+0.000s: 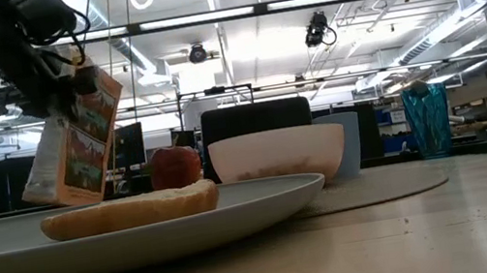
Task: Arrange a breakfast setting
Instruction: Pour the cereal from the cereal box into the orange bowl
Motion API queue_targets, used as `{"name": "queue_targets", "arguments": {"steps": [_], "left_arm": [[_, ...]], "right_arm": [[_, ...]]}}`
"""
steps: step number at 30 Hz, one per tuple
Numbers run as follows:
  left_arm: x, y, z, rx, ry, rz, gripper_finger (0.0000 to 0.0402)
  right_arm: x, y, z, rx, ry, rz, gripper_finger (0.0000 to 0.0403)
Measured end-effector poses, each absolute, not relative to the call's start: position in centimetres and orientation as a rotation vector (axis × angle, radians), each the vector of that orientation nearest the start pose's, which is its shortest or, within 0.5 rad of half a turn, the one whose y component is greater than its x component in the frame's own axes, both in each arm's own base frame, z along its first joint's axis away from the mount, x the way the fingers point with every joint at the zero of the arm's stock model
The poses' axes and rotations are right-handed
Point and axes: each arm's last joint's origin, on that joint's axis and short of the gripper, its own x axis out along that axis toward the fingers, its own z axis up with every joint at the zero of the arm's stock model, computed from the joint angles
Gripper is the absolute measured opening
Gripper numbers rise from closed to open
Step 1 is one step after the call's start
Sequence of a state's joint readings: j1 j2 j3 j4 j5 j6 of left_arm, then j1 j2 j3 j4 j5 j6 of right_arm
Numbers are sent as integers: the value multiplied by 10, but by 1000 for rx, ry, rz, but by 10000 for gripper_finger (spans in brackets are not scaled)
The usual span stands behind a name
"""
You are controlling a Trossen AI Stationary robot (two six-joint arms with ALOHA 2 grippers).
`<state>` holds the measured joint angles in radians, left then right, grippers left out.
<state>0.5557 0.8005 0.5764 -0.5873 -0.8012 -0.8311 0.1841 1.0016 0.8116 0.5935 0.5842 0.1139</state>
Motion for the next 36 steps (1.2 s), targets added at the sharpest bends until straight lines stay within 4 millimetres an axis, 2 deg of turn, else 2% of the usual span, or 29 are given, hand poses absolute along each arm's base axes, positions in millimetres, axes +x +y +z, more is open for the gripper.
{"name": "queue_targets", "arguments": {"steps": [7, 12, 17, 22, 28, 31, 36], "left_arm": [[107, 88, 255, -652, 337, 1477, 223], [101, 83, 280, -675, 381, 1435, 266], [95, 78, 309, -677, 397, 1396, 271], [90, 75, 341, -642, 319, 1367, 267], [83, 72, 371, -580, 256, 1350, 266], [80, 70, 379, -550, 240, 1354, 265], [79, 70, 381, -535, 245, 1359, 265]], "right_arm": [[215, 24, 372, 265, -369, -373, 391], [216, 25, 369, 263, -343, -362, 391], [216, 29, 367, 257, -318, -345, 391], [216, 30, 366, 245, -306, -343, 391], [216, 30, 366, 242, -304, -342, 391], [216, 30, 366, 242, -304, -342, 391], [216, 30, 366, 246, -304, -342, 391]]}}
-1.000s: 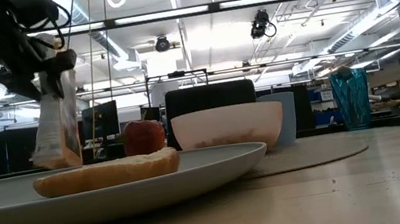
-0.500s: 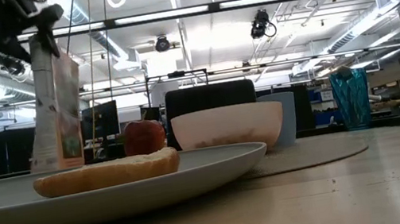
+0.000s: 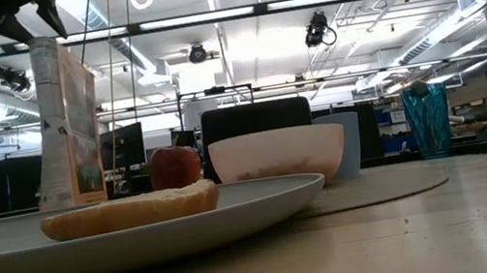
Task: Arrange a breakfast setting
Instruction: Pour the cereal from the cereal box into the orange bowl, then put the black spoon on the gray tablemat to the right of the orange bowl
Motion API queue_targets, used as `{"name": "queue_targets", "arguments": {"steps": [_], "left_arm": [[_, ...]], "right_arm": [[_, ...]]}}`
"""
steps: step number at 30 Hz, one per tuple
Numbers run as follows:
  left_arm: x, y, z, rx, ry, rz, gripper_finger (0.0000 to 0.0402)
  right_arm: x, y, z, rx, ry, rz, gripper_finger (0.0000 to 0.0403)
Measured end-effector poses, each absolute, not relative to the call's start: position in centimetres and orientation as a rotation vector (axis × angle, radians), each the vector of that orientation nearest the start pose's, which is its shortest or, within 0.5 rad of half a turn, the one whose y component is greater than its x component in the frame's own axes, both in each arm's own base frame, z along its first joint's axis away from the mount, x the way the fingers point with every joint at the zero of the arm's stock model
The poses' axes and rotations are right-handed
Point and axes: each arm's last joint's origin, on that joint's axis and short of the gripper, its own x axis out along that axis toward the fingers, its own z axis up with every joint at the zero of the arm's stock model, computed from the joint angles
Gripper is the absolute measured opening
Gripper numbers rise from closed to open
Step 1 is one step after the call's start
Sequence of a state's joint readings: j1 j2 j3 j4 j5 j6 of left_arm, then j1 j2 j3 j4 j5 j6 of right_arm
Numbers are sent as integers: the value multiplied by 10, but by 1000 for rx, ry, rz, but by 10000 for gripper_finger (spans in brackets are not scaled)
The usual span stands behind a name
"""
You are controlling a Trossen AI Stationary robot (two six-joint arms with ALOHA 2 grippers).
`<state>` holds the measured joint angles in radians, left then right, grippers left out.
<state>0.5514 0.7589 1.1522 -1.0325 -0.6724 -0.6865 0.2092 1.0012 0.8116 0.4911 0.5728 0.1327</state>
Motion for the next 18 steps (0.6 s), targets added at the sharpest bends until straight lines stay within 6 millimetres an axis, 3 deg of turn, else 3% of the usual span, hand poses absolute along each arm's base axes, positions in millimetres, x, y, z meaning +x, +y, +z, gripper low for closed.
{"name": "queue_targets", "arguments": {"steps": [5, 11, 18], "left_arm": [[80, 70, 384, -537, 216, 1352, 273], [72, 65, 426, -475, 45, 1262, 274], [81, 58, 468, -320, -166, 850, 274]], "right_arm": [[216, 30, 366, 247, -305, -350, 391], [217, 23, 366, 249, -308, -382, 391], [220, 0, 369, 219, -289, -611, 391]]}}
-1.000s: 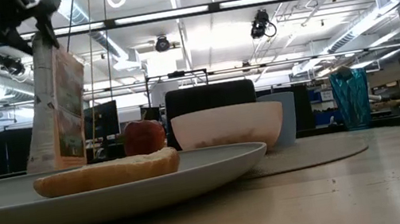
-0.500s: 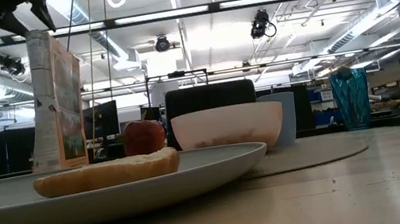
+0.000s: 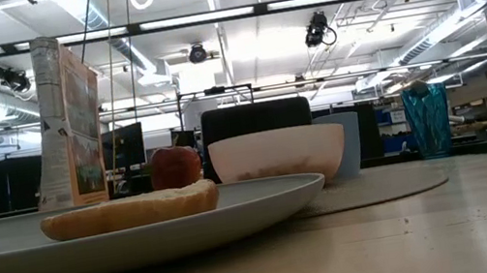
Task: Arrange a breakfast setting
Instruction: Put the black spoon on the gray tablemat to the right of the orange bowl
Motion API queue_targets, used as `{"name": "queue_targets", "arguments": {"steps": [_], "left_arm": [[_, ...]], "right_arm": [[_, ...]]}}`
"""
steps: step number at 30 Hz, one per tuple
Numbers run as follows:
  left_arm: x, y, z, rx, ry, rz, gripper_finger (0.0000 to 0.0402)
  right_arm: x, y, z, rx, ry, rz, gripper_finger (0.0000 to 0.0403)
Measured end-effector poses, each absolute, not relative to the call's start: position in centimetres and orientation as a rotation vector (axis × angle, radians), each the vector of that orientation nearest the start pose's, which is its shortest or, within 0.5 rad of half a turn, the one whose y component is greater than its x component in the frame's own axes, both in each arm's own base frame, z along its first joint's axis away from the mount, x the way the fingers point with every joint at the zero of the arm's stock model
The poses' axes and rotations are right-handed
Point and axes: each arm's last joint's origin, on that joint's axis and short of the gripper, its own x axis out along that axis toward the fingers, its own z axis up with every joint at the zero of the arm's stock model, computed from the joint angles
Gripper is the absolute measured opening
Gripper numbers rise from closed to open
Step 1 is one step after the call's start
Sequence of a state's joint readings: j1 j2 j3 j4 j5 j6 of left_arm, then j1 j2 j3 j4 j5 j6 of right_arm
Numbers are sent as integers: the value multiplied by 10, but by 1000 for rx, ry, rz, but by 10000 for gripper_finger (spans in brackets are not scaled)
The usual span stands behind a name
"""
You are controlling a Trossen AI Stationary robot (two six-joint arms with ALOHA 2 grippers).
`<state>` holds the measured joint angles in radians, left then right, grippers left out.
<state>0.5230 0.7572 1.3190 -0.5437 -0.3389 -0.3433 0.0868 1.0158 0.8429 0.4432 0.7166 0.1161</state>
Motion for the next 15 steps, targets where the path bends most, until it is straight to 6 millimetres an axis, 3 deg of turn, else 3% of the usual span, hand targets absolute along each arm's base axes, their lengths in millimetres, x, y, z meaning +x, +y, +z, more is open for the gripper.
{"name": "queue_targets", "arguments": {"steps": [4, 9, 12, 15], "left_arm": [[91, 53, 477, -239, -202, 675, 274], [99, 48, 477, -198, -174, 601, 274], [100, 44, 476, -192, -164, 553, 274], [100, 39, 475, -180, -142, 493, 274]], "right_arm": [[230, -10, 394, 111, -204, -775, 389], [249, -34, 419, 54, 1, -1035, 387], [255, -55, 421, 123, 82, -1144, 387], [256, -79, 409, 232, 136, -1269, 387]]}}
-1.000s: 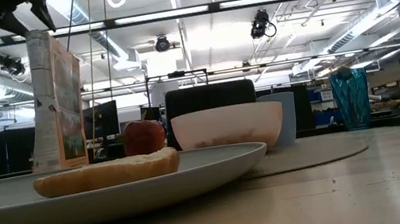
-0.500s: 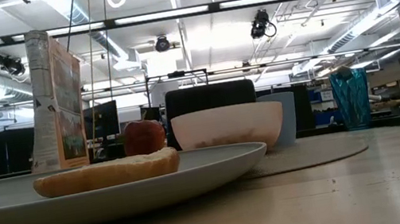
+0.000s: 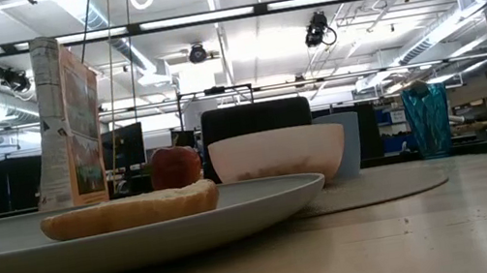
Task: Arrange a breakfast setting
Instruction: Put the black spoon on the gray tablemat to the right of the orange bowl
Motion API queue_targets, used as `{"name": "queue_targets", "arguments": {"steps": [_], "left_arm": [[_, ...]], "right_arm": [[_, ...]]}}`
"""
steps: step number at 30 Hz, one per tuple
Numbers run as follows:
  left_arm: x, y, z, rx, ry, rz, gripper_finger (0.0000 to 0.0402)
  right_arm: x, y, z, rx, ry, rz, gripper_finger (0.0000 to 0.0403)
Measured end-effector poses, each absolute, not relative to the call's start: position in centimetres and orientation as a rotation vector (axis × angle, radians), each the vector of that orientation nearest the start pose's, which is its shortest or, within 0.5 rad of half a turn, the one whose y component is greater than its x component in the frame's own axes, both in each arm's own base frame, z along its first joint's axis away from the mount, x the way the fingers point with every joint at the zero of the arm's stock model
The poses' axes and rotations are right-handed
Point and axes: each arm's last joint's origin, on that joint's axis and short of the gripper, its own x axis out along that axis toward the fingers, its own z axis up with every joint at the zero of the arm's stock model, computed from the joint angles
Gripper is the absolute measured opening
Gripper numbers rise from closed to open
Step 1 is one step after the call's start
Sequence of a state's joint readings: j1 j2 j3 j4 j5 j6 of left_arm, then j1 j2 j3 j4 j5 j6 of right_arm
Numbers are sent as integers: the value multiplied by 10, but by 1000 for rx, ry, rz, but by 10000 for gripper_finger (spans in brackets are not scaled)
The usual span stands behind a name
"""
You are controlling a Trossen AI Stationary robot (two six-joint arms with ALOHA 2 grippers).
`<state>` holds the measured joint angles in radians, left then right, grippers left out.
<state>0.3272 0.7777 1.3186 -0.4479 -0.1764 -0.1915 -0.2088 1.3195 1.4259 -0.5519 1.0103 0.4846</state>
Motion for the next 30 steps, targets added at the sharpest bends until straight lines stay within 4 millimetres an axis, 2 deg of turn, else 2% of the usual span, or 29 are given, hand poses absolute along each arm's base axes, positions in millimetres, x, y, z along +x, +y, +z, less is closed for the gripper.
{"name": "queue_targets", "arguments": {"steps": [5, 12, 15, 19, 24, 30], "left_arm": [[96, 32, 473, -179, -110, 439, 274], [88, 23, 465, -184, -31, 376, 274], [88, 22, 465, -161, -21, 363, 274], [89, 22, 464, -135, -14, 362, 274], [88, 22, 465, -110, -11, 367, 274], [83, 22, 465, -96, -22, 372, 274]], "right_arm": [[238, -115, 382, 420, 153, -1505, 386], [220, -145, 347, 578, 191, -1778, 374], [219, -164, 335, 636, 257, -1817, 362], [220, -197, 323, 711, 476, -1774, 350], [214, -232, 320, 730, 670, -1780, 348], [195, -280, 343, 824, 706, -1686, 348]]}}
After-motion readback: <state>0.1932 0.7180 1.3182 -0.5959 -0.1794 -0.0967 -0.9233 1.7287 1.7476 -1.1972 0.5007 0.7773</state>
